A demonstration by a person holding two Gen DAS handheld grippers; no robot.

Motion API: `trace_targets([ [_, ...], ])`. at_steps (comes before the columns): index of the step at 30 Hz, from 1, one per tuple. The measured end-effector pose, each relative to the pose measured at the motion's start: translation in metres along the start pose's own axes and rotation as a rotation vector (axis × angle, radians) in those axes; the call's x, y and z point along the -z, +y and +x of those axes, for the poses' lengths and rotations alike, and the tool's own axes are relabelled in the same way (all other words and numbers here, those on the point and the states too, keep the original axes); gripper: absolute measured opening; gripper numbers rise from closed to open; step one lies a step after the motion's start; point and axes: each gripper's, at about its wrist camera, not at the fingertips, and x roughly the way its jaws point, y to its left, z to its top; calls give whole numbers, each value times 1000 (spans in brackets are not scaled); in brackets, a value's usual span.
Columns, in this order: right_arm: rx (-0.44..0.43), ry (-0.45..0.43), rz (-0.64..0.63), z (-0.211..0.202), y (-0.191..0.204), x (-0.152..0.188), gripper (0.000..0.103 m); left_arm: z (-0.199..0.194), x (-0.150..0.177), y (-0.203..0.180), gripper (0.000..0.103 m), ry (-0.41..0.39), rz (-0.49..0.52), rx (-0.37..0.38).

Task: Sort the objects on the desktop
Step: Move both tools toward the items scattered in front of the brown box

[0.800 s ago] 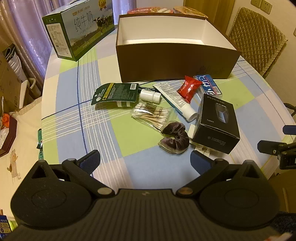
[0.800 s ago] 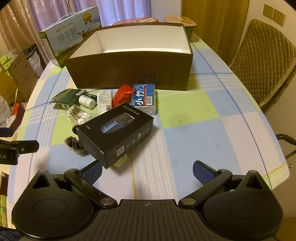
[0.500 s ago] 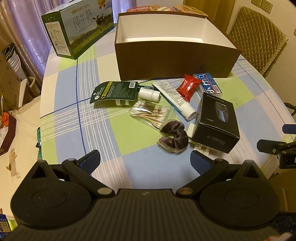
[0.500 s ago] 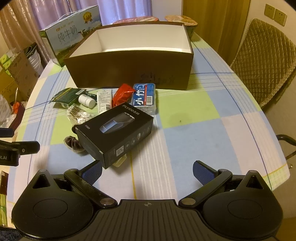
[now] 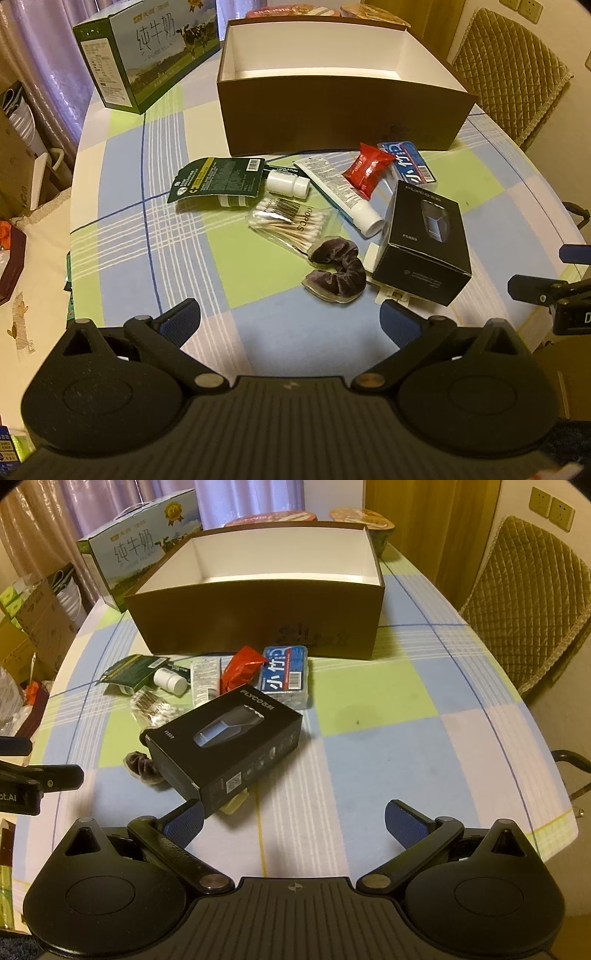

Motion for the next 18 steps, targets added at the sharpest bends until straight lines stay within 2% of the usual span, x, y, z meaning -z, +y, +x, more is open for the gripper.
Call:
trace_targets([
  [9, -3, 7, 3, 1, -8, -3, 101, 6, -2, -7, 102, 32, 7, 36],
  [18, 15, 8, 27, 1, -24, -4, 101, 15, -6, -33, 102, 11, 94, 97],
])
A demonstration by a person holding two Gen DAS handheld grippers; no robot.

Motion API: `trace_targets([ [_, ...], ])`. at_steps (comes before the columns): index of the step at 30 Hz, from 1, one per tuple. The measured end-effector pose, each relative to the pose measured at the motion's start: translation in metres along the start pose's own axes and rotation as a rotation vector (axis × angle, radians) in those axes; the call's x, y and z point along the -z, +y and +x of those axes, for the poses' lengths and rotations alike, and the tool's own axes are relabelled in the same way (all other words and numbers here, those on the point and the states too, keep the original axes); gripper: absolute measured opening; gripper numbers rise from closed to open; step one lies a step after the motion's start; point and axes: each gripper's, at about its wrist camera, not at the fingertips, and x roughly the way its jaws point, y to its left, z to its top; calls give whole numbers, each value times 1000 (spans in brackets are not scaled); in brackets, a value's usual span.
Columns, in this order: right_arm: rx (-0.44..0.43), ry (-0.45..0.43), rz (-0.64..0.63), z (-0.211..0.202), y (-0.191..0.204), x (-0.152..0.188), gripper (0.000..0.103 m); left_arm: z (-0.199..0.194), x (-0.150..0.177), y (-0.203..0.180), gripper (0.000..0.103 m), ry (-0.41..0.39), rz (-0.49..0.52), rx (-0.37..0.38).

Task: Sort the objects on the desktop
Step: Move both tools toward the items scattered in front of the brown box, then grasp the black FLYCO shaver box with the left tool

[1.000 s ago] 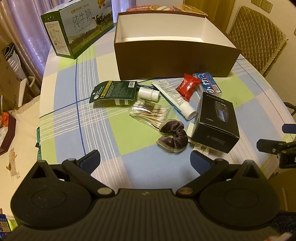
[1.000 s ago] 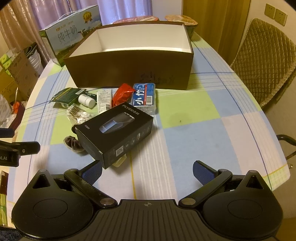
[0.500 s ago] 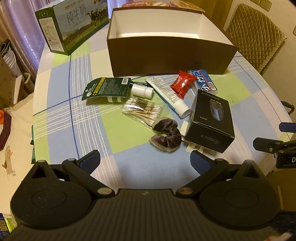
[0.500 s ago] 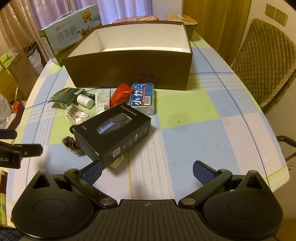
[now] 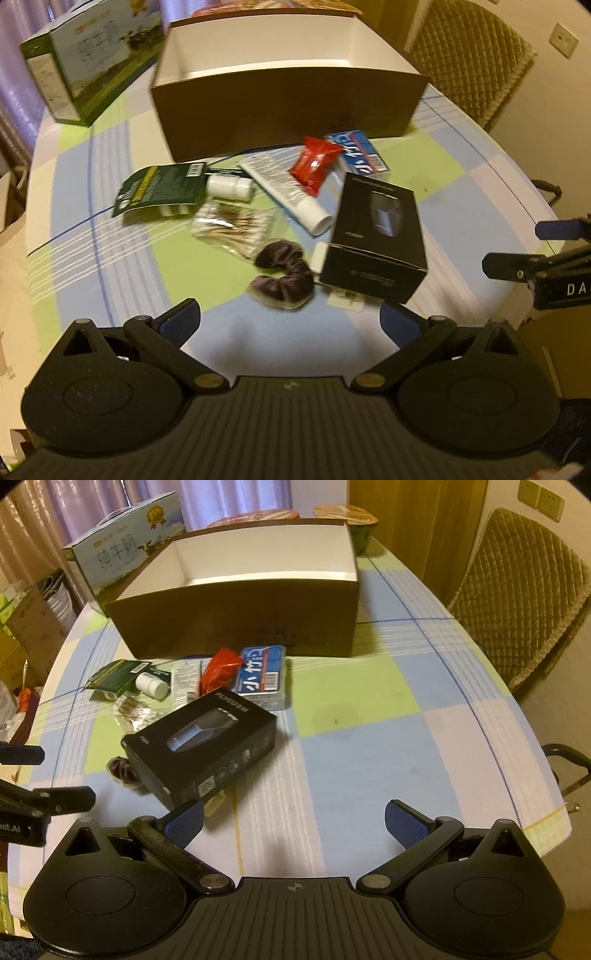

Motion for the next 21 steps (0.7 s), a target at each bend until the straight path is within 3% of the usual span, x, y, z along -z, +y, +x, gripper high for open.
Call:
trace_targets([
  [21, -2, 33, 96, 7, -53, 1, 101, 38, -18, -61, 102, -61, 224, 84],
])
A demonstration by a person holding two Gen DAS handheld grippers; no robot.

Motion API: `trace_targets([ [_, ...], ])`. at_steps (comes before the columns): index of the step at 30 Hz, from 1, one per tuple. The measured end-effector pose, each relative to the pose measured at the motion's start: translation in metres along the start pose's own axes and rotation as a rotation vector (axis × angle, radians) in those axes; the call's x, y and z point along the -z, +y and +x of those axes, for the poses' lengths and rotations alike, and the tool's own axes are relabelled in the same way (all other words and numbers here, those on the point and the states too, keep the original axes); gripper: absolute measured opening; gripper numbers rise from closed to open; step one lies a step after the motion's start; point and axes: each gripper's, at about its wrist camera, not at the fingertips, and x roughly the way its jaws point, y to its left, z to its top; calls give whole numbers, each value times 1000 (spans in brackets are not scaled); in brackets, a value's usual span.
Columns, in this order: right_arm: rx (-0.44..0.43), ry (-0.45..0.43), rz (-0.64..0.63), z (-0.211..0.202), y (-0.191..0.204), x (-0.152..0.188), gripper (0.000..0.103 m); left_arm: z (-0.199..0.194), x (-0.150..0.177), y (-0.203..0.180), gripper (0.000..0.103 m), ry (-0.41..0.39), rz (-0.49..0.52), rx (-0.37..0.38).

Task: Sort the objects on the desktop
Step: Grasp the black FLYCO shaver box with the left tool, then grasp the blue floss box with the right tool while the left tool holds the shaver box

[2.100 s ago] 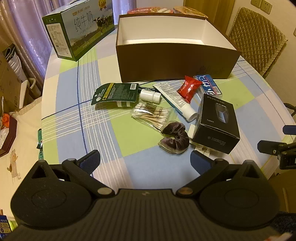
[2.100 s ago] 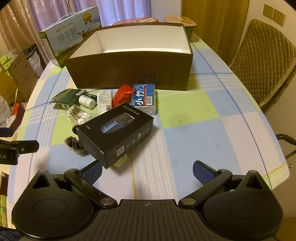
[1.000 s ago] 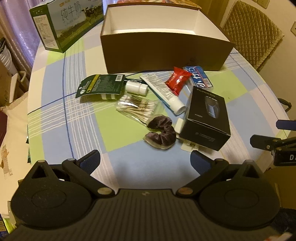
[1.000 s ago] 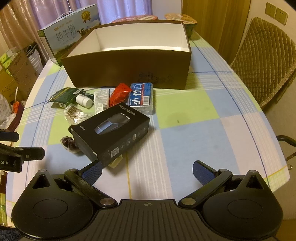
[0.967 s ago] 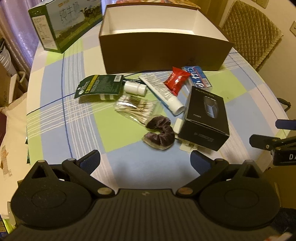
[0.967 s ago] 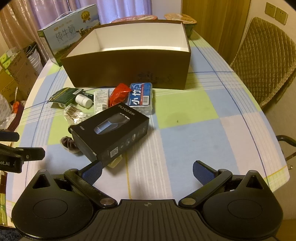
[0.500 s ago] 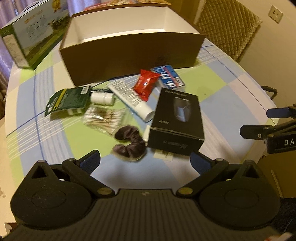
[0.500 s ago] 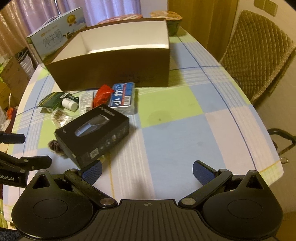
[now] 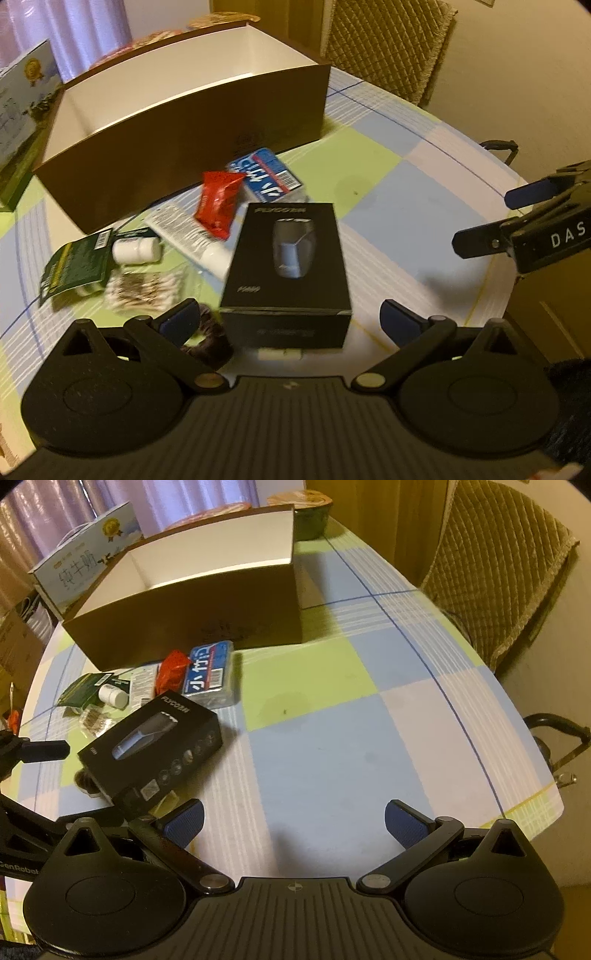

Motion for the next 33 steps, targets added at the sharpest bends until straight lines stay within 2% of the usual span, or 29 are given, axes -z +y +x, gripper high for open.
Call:
trace_targets([
  [14, -3, 32, 25, 12, -19, -9, 101, 43, -18, -2, 102, 41, 56, -41],
  [18, -4, 37, 27, 15, -22, -12, 101, 48, -21, -1, 92, 50, 54, -33],
  [19, -4, 38, 28, 16, -22, -13, 101, 49, -22, -1, 85, 48, 53, -26],
  [20, -4, 41, 29, 17, -23, -13, 101, 49, -22, -2, 80, 46, 54, -21],
  [22, -5, 45, 31, 19, -24, -14, 101, 49, -23, -2, 77, 43, 48, -14],
  [27, -14, 49, 25, 23, -25, -18, 101, 40, -21, -6, 77, -3, 60, -33],
  [33, -39, 39, 5, 29, -19, -25, 101, 12, -12, 6, 77, -49, -19, -52],
])
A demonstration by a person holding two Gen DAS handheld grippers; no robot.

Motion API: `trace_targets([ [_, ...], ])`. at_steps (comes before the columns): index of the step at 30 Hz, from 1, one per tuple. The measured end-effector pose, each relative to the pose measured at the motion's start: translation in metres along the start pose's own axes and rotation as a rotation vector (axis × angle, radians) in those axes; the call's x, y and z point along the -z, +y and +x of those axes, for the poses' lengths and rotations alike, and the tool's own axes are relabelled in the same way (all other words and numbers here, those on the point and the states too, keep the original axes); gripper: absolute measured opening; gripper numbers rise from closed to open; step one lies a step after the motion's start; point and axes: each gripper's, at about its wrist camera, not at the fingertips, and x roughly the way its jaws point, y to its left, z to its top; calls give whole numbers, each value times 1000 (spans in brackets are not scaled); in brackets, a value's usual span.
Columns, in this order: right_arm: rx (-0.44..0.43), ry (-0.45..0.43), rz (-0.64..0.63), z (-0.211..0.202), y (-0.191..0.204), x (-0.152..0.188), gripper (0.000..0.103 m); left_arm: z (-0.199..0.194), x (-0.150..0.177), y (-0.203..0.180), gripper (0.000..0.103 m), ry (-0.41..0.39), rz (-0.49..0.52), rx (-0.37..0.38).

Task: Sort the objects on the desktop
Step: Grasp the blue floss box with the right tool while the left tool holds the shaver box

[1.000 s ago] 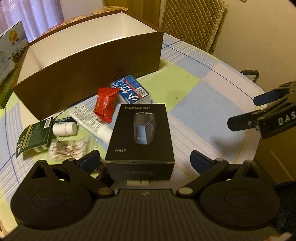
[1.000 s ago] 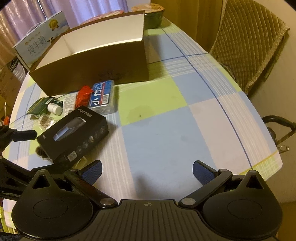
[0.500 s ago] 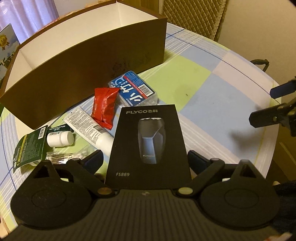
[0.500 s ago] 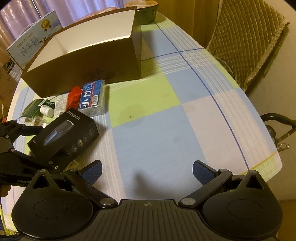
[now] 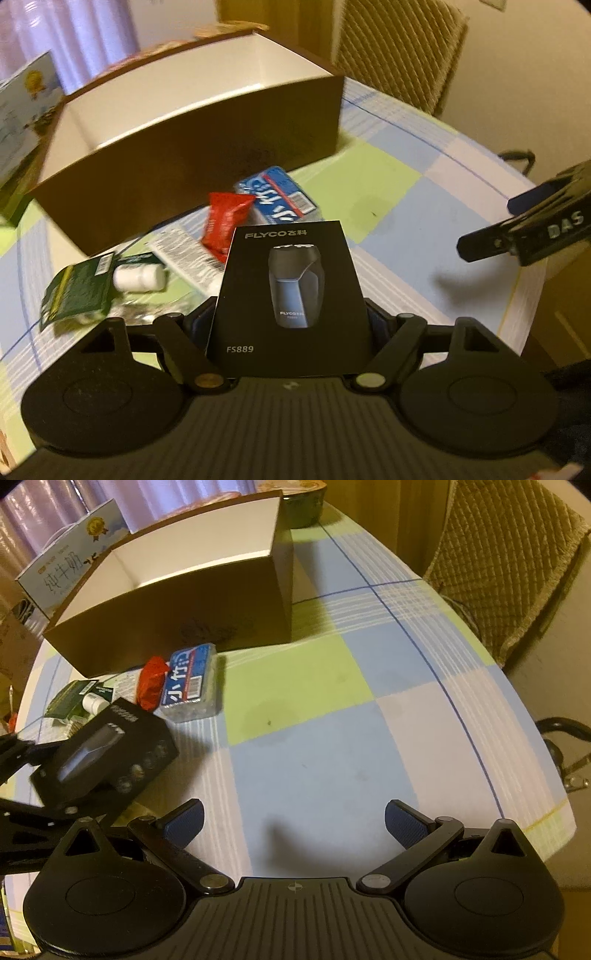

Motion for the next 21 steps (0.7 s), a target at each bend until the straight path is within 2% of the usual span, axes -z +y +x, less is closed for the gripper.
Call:
trace_targets([
  [11, -83, -23, -91, 27, 40, -30, 101, -42, 10, 46, 77, -61, -170, -150],
  [21, -107, -94, -215, 68, 81, -66, 101, -52, 10, 82, 77, -92, -267, -241],
])
